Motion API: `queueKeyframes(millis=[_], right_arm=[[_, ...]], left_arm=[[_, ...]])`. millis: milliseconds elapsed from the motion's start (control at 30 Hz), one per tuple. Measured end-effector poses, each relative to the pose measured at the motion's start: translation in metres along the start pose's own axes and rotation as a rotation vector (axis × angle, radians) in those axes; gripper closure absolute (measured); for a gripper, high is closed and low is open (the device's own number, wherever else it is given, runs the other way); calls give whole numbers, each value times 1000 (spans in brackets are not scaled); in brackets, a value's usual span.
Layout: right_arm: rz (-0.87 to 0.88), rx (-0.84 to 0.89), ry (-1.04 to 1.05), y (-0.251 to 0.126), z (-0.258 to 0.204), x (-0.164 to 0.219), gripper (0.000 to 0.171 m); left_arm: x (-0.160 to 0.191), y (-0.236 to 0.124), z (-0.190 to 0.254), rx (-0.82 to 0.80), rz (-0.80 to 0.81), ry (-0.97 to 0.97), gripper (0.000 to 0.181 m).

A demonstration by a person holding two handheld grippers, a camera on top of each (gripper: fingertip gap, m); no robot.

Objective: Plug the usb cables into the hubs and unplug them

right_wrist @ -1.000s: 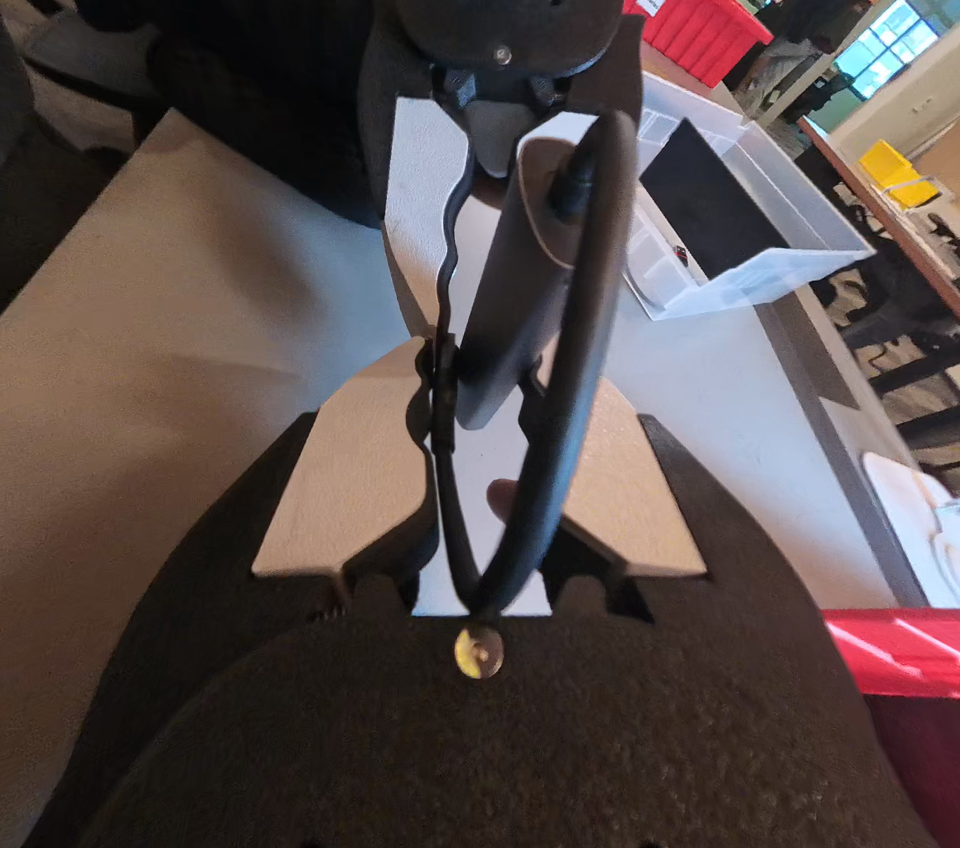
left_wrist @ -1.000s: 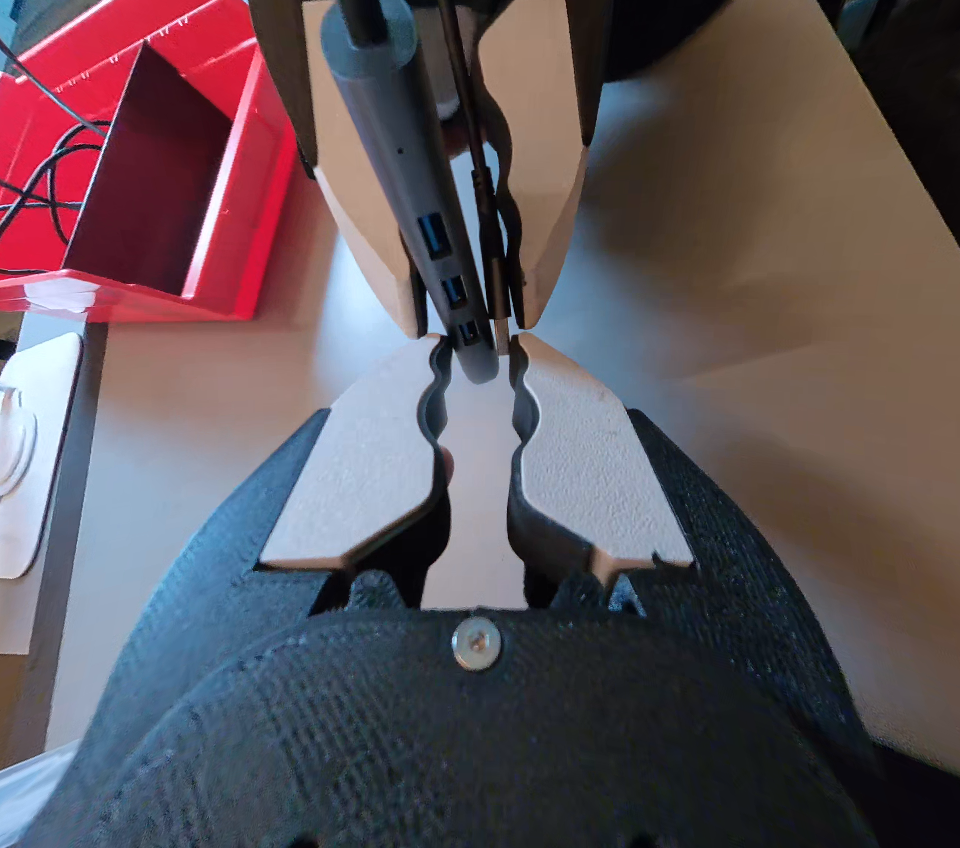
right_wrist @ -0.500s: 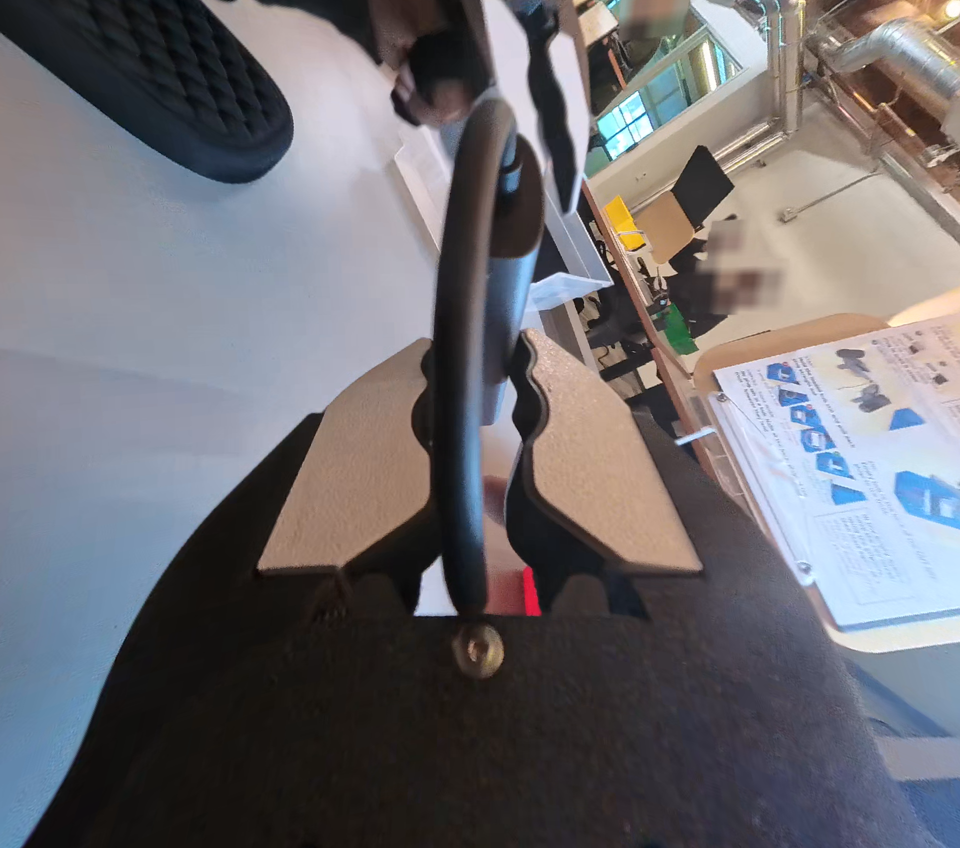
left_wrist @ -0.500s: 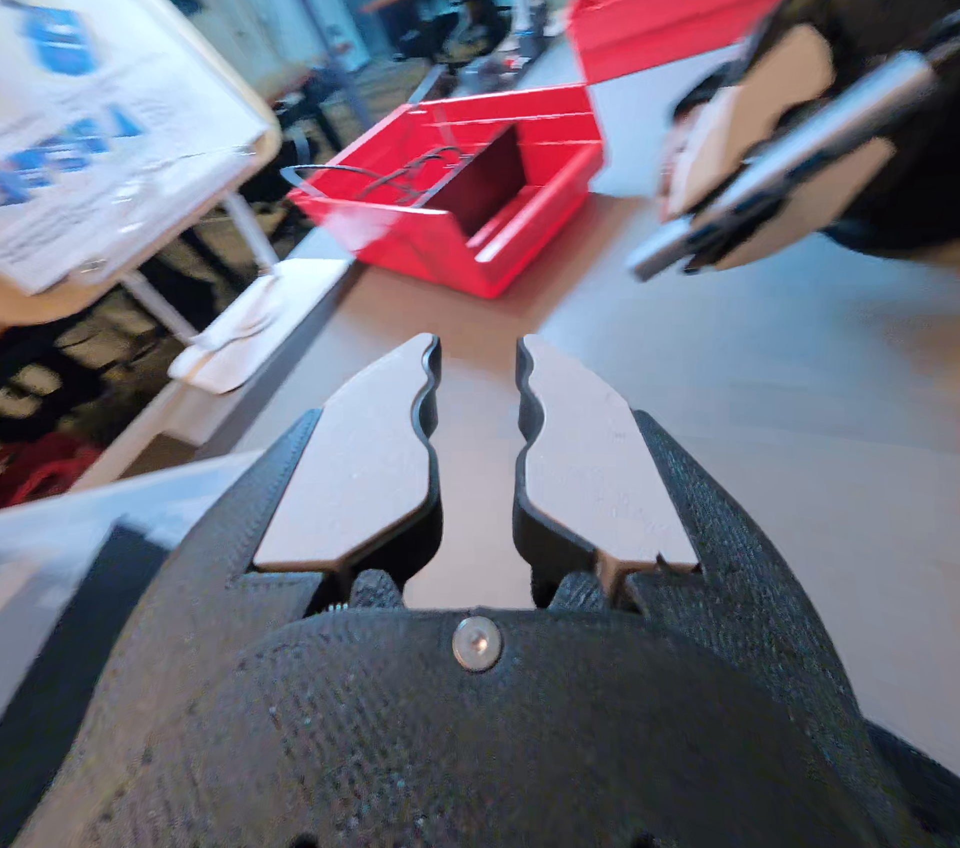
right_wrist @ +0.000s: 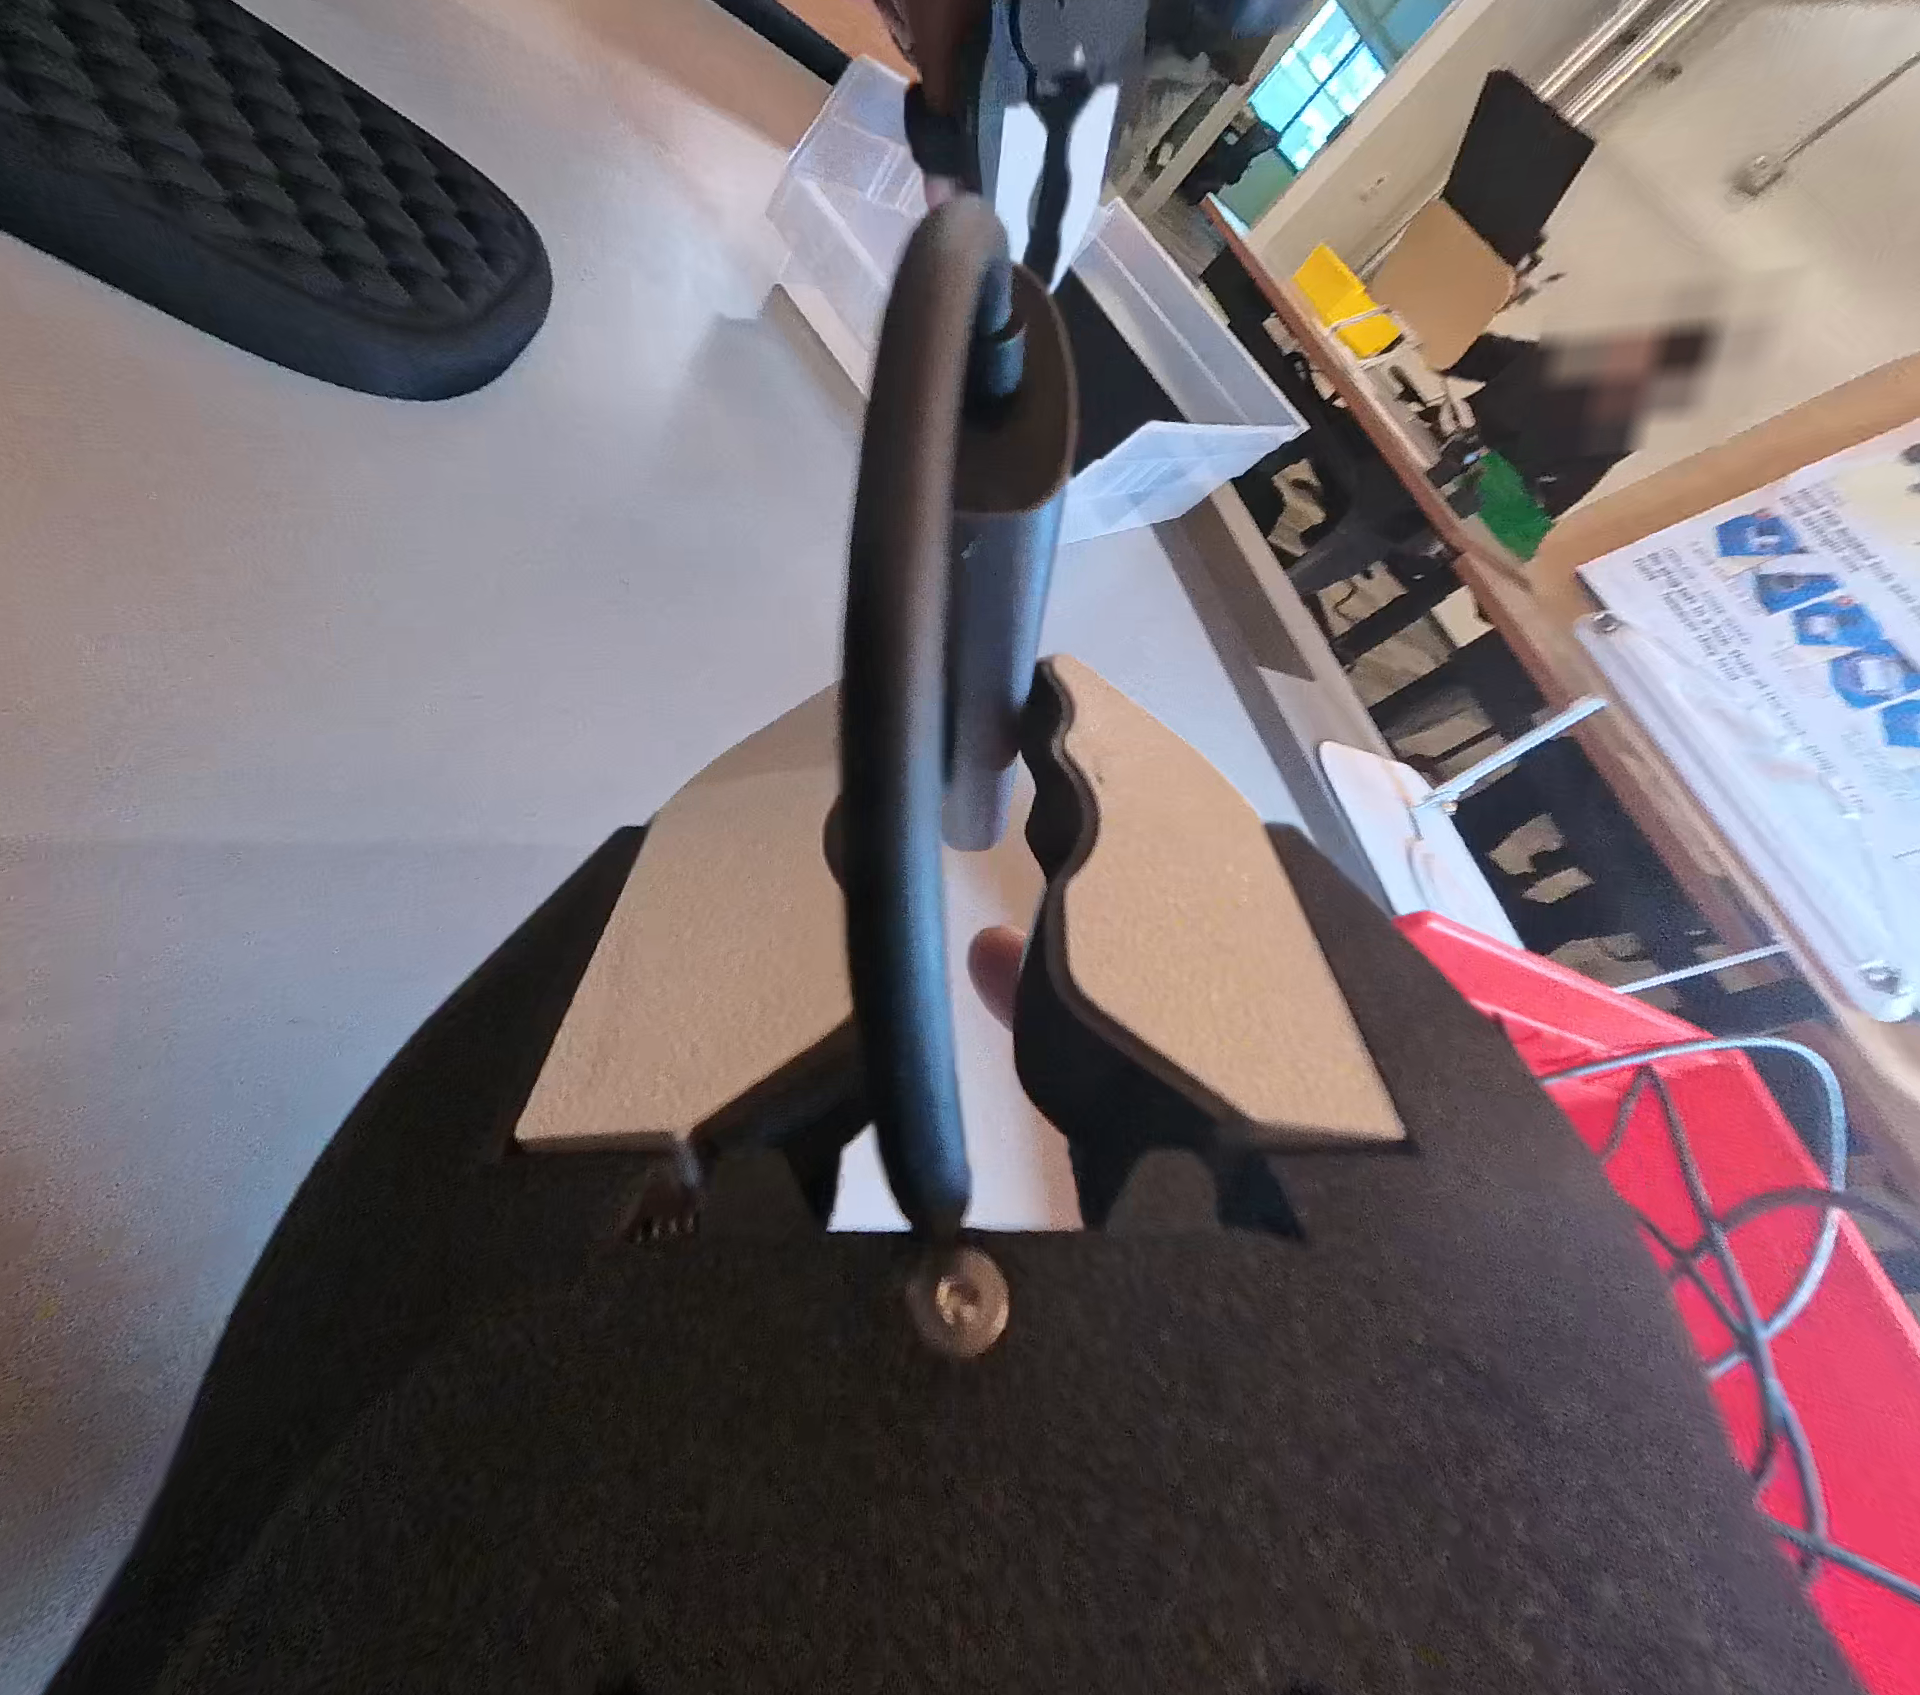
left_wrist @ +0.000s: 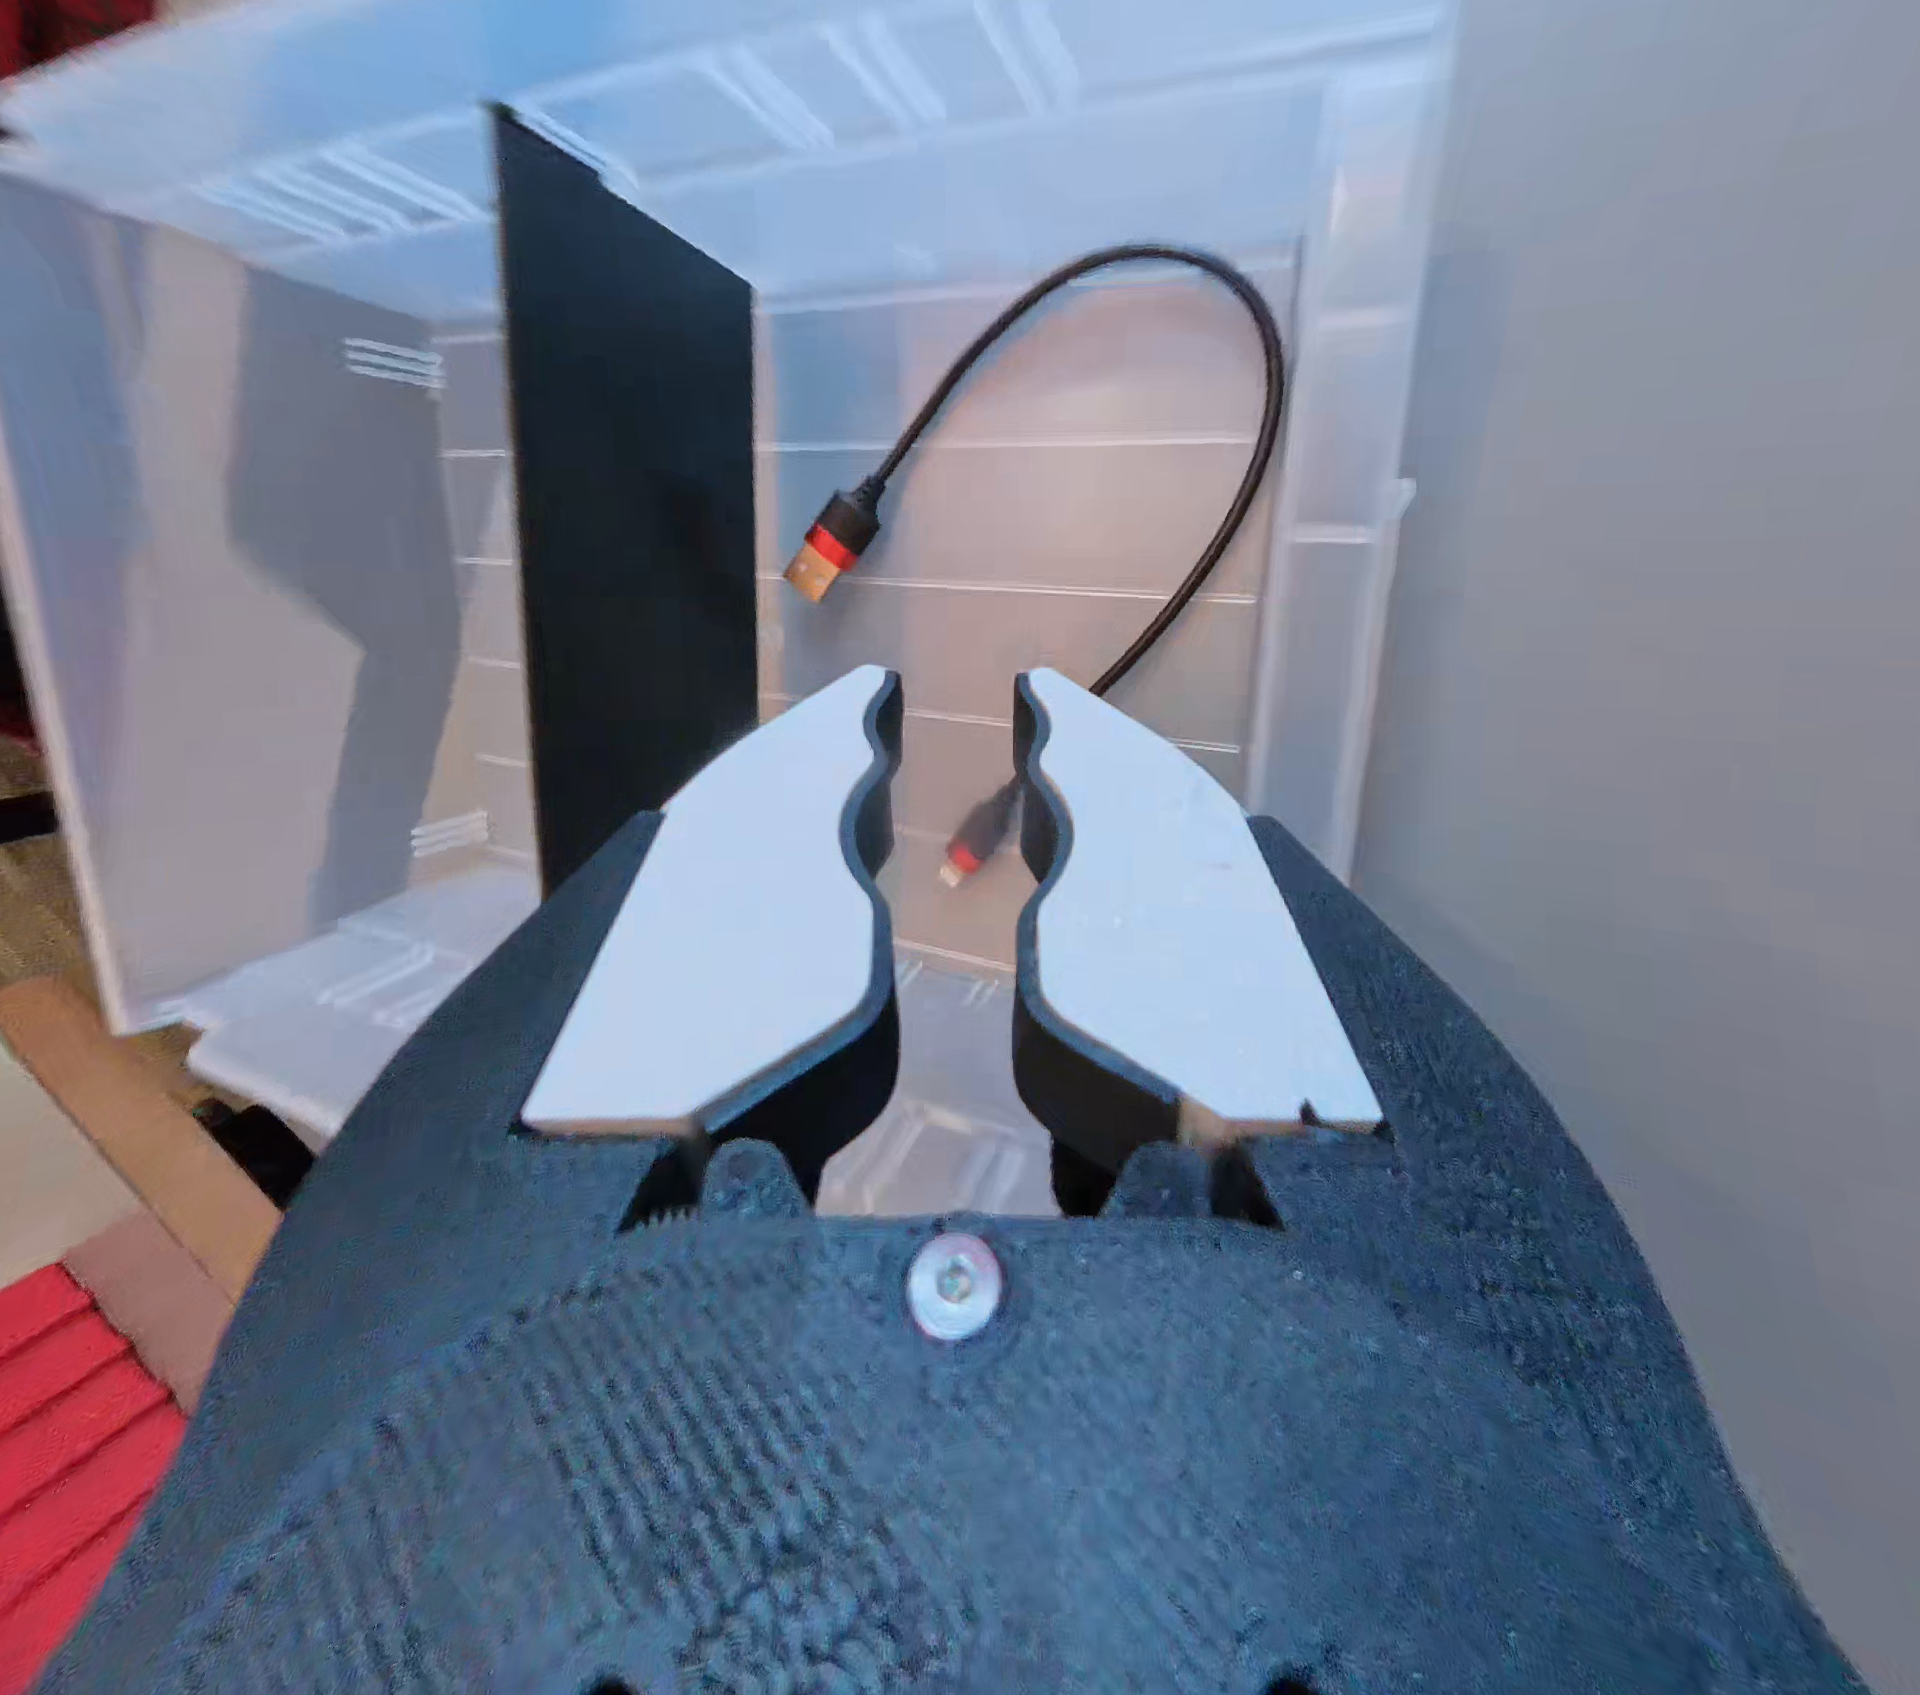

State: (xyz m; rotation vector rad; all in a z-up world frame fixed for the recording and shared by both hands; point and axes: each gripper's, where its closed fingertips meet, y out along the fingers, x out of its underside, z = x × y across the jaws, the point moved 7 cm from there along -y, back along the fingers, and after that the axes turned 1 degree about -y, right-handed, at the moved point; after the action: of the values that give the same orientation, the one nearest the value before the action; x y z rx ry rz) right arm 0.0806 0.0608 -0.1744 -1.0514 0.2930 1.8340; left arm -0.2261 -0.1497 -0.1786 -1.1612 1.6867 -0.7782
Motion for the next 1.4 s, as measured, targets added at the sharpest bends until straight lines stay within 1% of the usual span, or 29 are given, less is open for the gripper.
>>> queueKeyframes(millis=[33, 67, 133, 233, 400, 433, 533, 667, 733, 800, 867, 967, 1033, 1100, 1167, 1200, 1267, 1333, 1400], right_arm=[[-2, -9, 18, 1, -1, 1, 145], [-2, -23, 33, 2, -3, 2, 145], [-2, -54, 58, 3, -5, 3, 145], [1, -86, 84, 5, -7, 7, 145], [-18, -113, 130, 8, -6, 20, 145], [-17, -118, 142, 8, -6, 21, 145], [-15, -130, 159, 8, -6, 24, 145], [-11, -140, 163, 8, -7, 24, 145], [-15, -134, 156, 8, -6, 24, 145], [-19, -115, 145, 6, -4, 24, 145], [-10, -93, 145, 3, 0, 23, 145], [27, -62, 167, -1, 7, 18, 145], [44, -29, 181, -3, 12, 17, 145], [62, 10, 203, -7, 19, 16, 145], [82, 47, 238, -12, 28, 17, 145], [95, 64, 257, -15, 32, 17, 145], [130, 88, 301, -21, 40, 19, 145], [181, 93, 340, -26, 45, 21, 145], [258, 77, 371, -32, 47, 19, 145]], left_arm=[[-1, 11, -2, 27, -47, 16, 161], [-1, 21, -5, 51, -97, 28, 161], [-3, 37, -16, 35, -168, 59, 160], [-12, 53, -27, 56, -175, 114, 158], [-24, 76, -28, 94, -253, 264, 151], [-27, 80, -29, 82, -258, 286, 160], [-35, 85, -27, 127, -269, 318, 175], [-39, 86, -27, 130, -315, 337, 175], [-40, 84, -24, 127, -298, 330, 175], [-37, 72, -22, 127, -232, 296, 176], [-38, 43, -26, 117, -119, 226, 176], [-44, -25, -32, 66, 76, 167, 176], [-54, -78, -29, 31, 264, 171, 176], [-66, -127, -15, 11, 478, 198, 176], [-75, -161, 9, 5, 649, 259, 176], [-78, -170, 26, 7, 700, 304, 176], [-85, -169, 64, 27, 720, 409, 176], [-92, -153, 101, 40, 696, 524, 176], [-99, -133, 134, 87, 683, 620, 176]])
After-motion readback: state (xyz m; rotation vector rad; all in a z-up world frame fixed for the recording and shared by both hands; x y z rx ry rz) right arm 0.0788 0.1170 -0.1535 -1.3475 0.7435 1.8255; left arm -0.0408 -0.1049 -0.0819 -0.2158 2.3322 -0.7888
